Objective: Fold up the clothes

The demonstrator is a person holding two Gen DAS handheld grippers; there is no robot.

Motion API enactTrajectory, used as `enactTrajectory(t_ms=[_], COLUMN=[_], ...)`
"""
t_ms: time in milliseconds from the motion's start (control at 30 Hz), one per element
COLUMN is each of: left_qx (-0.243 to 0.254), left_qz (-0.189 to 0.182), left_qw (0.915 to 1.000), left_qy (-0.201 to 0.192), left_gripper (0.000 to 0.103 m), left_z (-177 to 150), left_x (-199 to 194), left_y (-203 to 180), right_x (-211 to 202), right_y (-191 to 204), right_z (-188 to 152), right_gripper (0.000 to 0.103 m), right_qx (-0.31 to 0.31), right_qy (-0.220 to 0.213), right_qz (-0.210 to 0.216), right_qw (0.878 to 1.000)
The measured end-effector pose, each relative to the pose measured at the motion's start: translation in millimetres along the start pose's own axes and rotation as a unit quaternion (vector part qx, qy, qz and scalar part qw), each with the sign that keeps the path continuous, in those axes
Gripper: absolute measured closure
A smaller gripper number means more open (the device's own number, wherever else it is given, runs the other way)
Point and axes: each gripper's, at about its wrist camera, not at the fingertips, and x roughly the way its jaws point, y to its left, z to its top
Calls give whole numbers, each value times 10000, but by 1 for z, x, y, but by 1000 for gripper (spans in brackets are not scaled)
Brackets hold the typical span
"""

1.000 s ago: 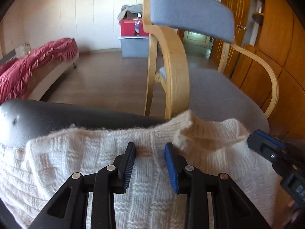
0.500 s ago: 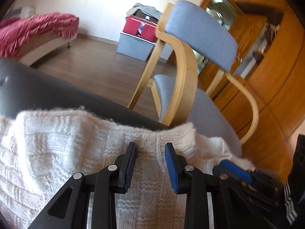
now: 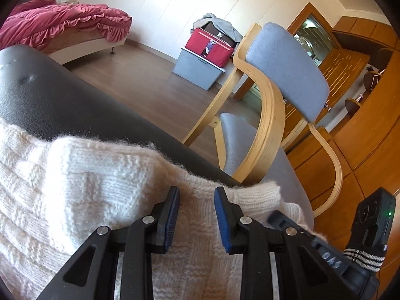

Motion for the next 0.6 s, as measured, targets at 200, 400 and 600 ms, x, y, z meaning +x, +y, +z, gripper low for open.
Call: enactTrajectory(t_ms=[200, 400, 600], left_qx=[-123, -57, 45], left_qz=[-19, 106, 157], left_qw=[9999, 9999, 9998], left_qy=[-60, -95, -70], left_gripper=[75, 75, 75], left_z=[-1, -3, -3], left_x=[-1, -4, -3], left_y=[1, -3, -6], right_x=[-18, 20, 11], right_y=[30, 37, 9], right_z=[-1, -8, -1], right_gripper=[88, 94, 99], right_qx=[-747, -948, -229], right_qy=[-306, 347, 48], right_qz=[433, 104, 149], right_qw=[9958, 9948, 9996])
